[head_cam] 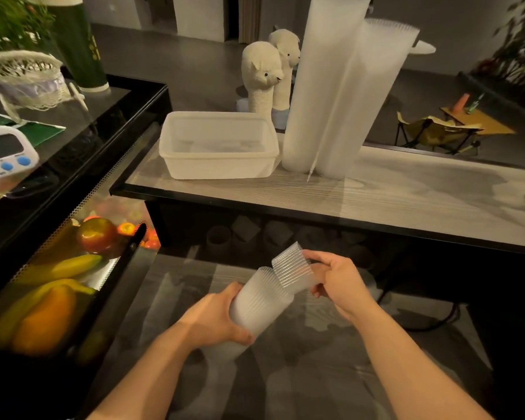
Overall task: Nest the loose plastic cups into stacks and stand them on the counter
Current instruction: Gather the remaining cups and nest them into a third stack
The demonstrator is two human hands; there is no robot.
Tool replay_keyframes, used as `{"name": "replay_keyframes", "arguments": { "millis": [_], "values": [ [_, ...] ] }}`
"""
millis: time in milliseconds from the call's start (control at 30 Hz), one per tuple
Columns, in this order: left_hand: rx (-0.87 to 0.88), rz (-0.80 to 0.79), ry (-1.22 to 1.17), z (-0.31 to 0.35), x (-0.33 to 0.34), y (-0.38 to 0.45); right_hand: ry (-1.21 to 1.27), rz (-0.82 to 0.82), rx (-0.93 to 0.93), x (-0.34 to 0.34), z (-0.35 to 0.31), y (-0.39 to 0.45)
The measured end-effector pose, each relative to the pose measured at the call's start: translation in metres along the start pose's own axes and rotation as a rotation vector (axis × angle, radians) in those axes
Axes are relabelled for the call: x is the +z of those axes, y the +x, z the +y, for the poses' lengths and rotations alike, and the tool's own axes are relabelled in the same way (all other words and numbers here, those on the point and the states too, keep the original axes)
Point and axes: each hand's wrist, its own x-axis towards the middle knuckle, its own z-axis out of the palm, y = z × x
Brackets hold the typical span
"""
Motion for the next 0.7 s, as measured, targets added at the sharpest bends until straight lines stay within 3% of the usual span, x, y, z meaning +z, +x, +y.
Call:
{"name": "replay_keyframes", "arguments": {
  "millis": [267, 700],
  "values": [
    [-0.041, -0.022, 0.014, 0.008, 0.007, -0.013, 0.038, -0.006, -0.051, -0.011, 0.014, -0.011],
    [0.021, 0.000, 0.110, 0.032, 0.020, -0.020, -0.408, -0.059, -0.122, -0.015, 0.024, -0.028]
  ]
}}
